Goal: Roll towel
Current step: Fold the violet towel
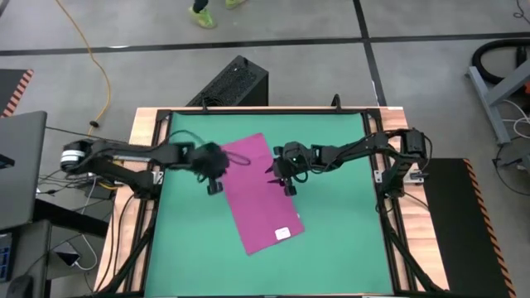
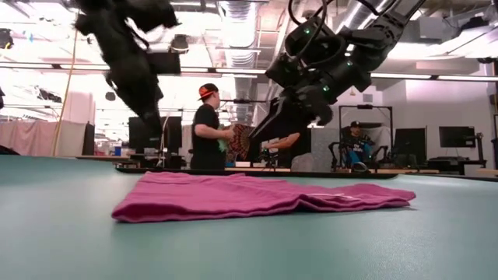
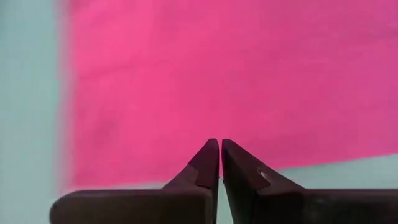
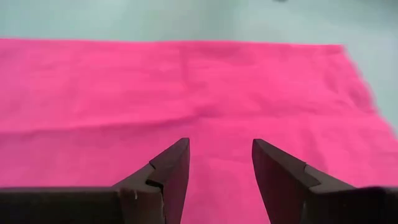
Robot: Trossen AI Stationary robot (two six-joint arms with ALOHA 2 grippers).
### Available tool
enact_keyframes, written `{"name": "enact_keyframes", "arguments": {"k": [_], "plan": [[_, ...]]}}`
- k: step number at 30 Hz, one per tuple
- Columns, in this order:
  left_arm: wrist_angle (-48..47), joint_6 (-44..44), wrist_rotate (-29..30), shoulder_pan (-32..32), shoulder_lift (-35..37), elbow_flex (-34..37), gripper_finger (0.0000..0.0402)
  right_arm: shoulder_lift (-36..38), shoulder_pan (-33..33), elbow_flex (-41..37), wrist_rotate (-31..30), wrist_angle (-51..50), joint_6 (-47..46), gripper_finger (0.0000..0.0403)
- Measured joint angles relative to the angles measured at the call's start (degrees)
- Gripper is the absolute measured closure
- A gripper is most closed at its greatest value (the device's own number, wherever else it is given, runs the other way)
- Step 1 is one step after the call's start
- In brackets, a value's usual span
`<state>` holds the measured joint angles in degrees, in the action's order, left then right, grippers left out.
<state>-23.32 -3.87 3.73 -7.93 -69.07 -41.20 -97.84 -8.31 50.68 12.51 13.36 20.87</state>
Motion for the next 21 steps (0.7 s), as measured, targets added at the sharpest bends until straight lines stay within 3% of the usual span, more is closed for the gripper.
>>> {"name": "enact_keyframes", "arguments": {"k": [4, 6, 9, 16, 21], "plan": [[15.0, -5.8, 3.7, 7.0, 6.4, 9.0, 0.0367, 0.0, 0.0, -0.8, 0.9, -0.7, 2.0, 0.0199], [20.4, -6.8, 7.9, 10.0, 7.6, 12.5, 0.0356, 0.0, -0.1, -1.4, 0.9, -0.8, 2.0, 0.0188], [26.9, -6.8, 9.4, 13.2, 7.7, 16.3, 0.0330, 0.0, -0.2, -2.1, 0.9, -0.9, 2.0, 0.0168], [30.5, -12.3, 13.4, 16.6, 1.0, 17.2, 0.0258, 0.0, -0.5, -2.3, -0.3, -0.7, 3.2, 0.0146], [32.8, -15.5, 15.1, 17.8, -6.3, 17.2, 0.0236, 0.0, -1.1, -2.3, -0.4, -0.7, 3.4, 0.0146]]}}
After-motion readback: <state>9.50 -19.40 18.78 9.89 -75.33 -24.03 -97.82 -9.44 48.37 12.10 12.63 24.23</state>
